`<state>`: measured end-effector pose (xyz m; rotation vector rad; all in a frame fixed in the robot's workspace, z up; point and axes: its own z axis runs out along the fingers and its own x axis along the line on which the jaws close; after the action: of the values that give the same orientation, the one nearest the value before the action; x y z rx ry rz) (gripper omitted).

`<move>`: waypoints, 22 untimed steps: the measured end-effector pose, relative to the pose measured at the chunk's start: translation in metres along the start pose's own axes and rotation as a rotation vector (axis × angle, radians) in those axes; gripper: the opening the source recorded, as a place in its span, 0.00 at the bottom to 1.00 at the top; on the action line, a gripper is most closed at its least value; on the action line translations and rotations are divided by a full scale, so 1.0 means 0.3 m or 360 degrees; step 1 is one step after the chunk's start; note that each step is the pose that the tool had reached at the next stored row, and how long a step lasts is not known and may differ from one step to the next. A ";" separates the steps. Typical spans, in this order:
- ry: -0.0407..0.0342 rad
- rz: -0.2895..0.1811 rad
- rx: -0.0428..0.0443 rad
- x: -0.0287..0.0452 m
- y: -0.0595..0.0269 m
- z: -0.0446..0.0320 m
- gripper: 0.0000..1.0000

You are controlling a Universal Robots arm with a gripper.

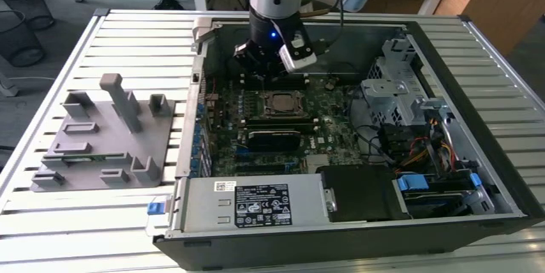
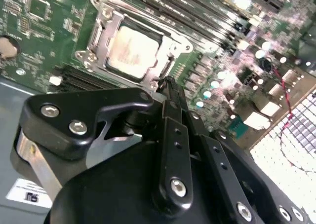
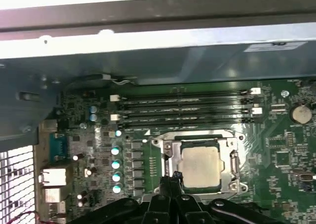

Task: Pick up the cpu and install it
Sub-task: 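Install the first cpu locking lever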

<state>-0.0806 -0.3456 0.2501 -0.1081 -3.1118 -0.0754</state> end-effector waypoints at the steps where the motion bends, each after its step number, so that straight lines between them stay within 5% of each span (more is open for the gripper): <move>1: -0.0001 0.0000 0.0000 0.006 0.000 0.000 0.12; 10: -0.0010 -0.0001 -0.0010 0.053 -0.002 0.001 0.12; 22: -0.0011 -0.0001 -0.0010 0.076 0.031 0.002 0.12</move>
<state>-0.1027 -0.3348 0.2506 -0.1078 -3.1186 -0.0855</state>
